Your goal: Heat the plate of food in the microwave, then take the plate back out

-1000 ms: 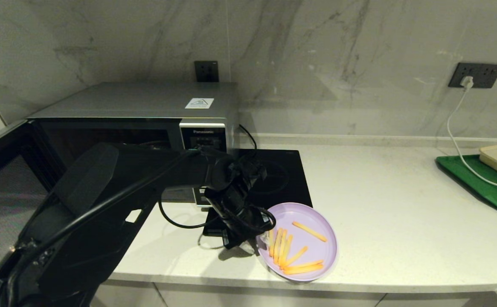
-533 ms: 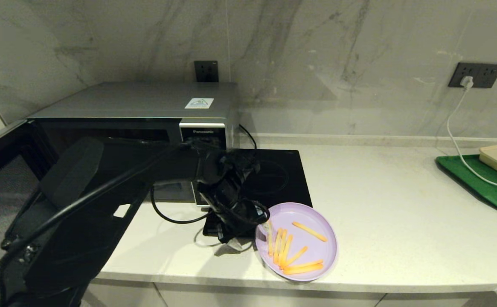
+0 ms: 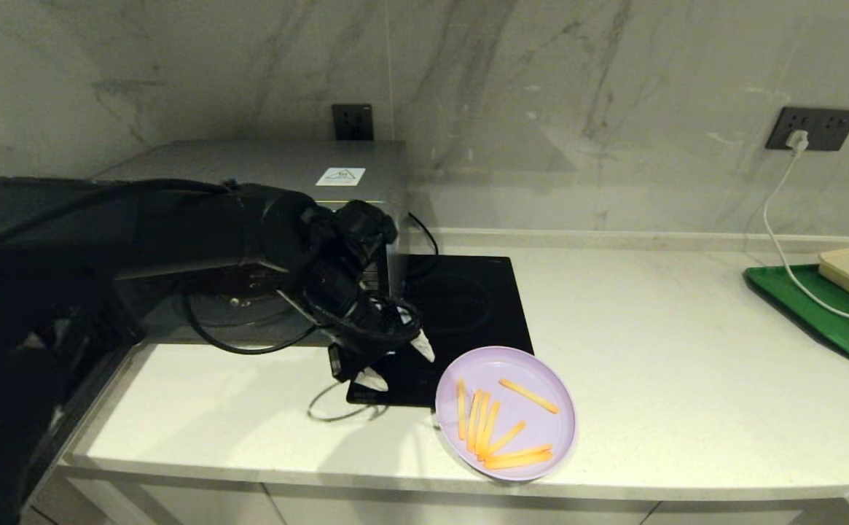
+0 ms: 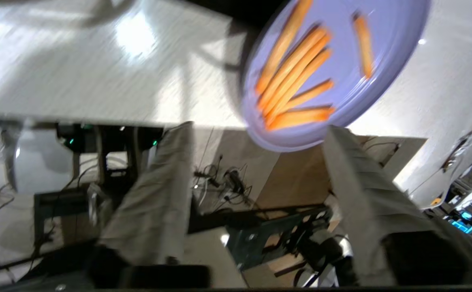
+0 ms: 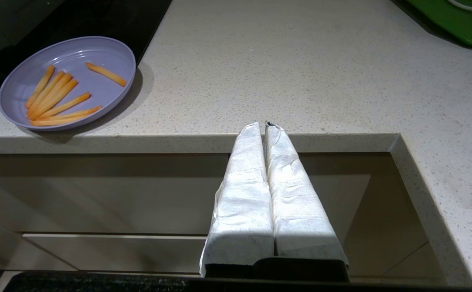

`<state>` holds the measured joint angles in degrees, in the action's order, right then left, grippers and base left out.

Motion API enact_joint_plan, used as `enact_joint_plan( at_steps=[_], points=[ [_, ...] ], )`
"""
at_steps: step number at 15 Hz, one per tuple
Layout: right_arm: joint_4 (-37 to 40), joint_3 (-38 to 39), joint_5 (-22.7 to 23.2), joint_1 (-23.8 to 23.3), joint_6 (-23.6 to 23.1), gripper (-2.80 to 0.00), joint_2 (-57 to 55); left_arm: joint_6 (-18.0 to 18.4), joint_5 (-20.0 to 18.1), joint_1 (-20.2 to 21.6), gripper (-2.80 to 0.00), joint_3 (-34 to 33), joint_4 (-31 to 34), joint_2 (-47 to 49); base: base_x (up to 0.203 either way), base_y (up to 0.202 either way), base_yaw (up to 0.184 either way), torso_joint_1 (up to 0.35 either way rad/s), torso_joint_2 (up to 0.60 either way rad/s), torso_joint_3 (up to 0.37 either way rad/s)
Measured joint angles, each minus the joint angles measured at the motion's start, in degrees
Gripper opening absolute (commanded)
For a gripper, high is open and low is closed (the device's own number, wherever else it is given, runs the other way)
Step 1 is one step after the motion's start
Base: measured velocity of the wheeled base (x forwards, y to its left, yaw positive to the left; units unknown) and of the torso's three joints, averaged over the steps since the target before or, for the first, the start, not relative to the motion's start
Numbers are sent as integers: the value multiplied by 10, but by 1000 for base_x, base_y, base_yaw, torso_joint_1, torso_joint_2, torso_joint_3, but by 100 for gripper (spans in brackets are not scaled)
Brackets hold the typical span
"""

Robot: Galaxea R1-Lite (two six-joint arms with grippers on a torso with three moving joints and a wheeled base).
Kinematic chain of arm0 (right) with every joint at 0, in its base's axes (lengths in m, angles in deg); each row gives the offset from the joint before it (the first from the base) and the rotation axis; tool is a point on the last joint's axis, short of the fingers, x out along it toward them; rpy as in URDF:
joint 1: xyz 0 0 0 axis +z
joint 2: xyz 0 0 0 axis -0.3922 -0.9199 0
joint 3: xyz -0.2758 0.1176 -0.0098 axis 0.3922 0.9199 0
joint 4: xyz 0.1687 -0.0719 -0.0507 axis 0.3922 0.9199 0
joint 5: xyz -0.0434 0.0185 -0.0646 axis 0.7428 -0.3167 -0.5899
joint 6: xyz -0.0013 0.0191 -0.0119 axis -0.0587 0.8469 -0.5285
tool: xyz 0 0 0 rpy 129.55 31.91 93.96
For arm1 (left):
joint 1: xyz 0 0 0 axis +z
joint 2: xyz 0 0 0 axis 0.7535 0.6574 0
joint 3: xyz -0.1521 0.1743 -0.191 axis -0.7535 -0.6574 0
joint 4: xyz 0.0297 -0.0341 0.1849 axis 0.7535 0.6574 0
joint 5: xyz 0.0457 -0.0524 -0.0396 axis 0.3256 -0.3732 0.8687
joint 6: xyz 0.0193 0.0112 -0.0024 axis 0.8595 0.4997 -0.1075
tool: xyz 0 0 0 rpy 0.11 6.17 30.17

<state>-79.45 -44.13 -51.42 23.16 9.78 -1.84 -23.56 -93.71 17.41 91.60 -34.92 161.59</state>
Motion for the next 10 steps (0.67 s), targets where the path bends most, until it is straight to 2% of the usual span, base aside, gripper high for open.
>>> enact_joint_plan(
  at_steps=[3,7,9,10],
  points=[
    [0,0,0,0,0,-280,0,2,0,11,-280,-110,-1,-90,0,0,0,0,0,0],
    [0,0,0,0,0,-280,0,8,3,45,-280,-252,-3,-266,0,0,0,0,0,0],
    [0,0,0,0,0,-280,0,36,6,102,-280,-291,-3,-368,0,0,0,0,0,0],
    [0,0,0,0,0,-280,0,61,12,156,-280,-302,-2,-410,0,0,0,0,0,0]
  ],
)
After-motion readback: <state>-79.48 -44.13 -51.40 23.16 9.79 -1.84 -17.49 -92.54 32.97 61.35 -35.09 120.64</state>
